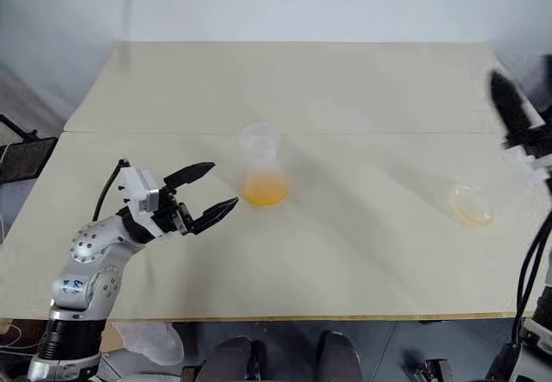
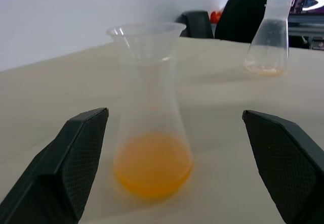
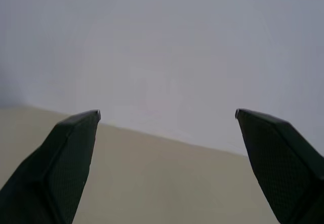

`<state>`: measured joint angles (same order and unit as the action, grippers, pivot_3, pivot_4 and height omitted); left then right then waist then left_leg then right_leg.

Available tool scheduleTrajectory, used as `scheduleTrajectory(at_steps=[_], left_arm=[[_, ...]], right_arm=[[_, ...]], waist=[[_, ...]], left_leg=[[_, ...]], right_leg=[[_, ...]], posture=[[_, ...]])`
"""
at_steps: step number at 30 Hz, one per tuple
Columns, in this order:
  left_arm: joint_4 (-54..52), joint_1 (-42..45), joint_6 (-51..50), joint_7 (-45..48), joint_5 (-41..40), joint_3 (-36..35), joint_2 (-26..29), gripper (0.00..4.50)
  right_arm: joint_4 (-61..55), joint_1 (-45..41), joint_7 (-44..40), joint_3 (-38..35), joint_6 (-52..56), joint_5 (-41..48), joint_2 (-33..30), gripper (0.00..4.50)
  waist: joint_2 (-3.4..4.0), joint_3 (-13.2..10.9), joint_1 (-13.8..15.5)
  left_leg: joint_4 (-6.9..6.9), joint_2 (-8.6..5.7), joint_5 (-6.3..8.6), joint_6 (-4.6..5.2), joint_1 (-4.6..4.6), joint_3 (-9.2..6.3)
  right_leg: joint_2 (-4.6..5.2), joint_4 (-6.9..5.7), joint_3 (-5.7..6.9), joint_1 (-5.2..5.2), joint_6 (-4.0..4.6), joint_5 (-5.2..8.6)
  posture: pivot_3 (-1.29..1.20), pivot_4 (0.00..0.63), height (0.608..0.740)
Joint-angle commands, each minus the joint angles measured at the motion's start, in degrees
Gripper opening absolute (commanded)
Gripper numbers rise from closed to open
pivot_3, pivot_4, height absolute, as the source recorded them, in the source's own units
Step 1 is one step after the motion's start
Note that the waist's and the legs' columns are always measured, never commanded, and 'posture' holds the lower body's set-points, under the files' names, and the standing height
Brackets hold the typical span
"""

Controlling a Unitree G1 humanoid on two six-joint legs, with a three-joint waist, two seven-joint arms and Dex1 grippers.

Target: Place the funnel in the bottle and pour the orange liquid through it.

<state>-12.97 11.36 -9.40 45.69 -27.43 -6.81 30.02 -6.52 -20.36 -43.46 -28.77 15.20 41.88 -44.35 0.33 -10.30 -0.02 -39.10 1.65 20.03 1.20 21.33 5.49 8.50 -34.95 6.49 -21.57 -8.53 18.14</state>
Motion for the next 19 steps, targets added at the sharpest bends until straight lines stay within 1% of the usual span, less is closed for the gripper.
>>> scheduleTrajectory(at_steps=[1,2,5,8,10,14,16,19], left_arm=[[-1.0,-1.7,1.1,2.2,1.5,-1.4,3.3,4.5],[-0.8,-2.1,1.5,2.9,1.4,-1.6,4.0,4.5],[-0.5,-3.2,0.5,5.8,-0.2,-3.0,6.9,4.5],[0.2,-4.2,2.0,6.8,0.8,-4.1,8.4,4.5],[0.6,-5.1,2.1,7.0,0.6,-5.3,8.7,4.5],[0.4,-6.2,2.4,6.6,0.6,-7.1,9.3,4.5],[0.5,-5.9,2.1,6.7,0.4,-7.6,9.5,4.5],[0.4,-6.4,1.8,4.8,1.5,-7.9,9.2,4.5]], right_arm=[[-4.9,3.3,-8.0,4.3,-0.6,0.7,0.1,4.48],[-5.4,4.7,-9.8,4.8,-1.6,0.6,0.4,4.48],[-5.4,10.4,-19.9,8.1,-5.1,-1.5,-1.0,4.48],[-4.5,14.0,-25.4,9.9,-7.1,-3.2,-1.7,4.48],[-2.4,16.7,-29.4,10.1,-11.9,-6.4,-2.1,4.48],[2.7,18.4,-33.0,8.9,-15.0,-8.5,-3.3,4.48],[3.5,18.6,-34.5,9.4,-16.4,-9.3,-3.7,4.48],[3.3,19.4,-34.3,9.0,-16.3,-9.2,-3.4,4.48]], waist=[[0.0,0.0,0.4],[0.0,0.0,0.6],[-0.03,0.0,1.5],[-0.05,0.0,1.5],[-0.05,0.0,1.4],[-0.06,0.0,1.3],[-0.06,0.0,1.3],[-0.06,0.0,1.3]], left_leg=[[0.01,0.0,0.0,0.0,0.01,-0.01],[0.01,0.0,0.0,0.0,0.03,-0.03],[0.0,-0.02,0.02,0.03,0.07,-0.02],[-0.02,-0.04,0.02,0.03,0.08,-0.02],[-0.02,-0.05,0.02,0.03,0.07,0.01],[-0.02,-0.07,0.02,0.02,0.03,0.04],[-0.02,-0.05,0.02,0.01,0.01,0.04],[-0.02,-0.04,0.02,0.01,-0.02,0.05]], right_leg=[[0.03,0.02,0.0,0.0,0.0,0.0],[0.07,0.01,0.01,0.0,0.0,0.0],[0.08,0.11,0.02,0.0,-0.04,-0.02],[0.07,0.14,0.05,0.03,-0.05,-0.03],[0.06,0.17,0.04,0.03,-0.05,-0.03],[0.03,0.16,0.03,0.03,-0.05,-0.02],[0.02,0.14,0.03,0.03,-0.04,-0.02],[0.02,0.09,0.0,0.03,-0.04,-0.02]], posture=[[0.0,0.15,0.74],[0.0,0.15,0.74],[0.0,0.15,0.74],[0.0,0.15,0.74],[0.0,0.15,0.74],[0.0,0.15,0.74],[0.0,0.15,0.74],[0.0,0.15,0.74]])
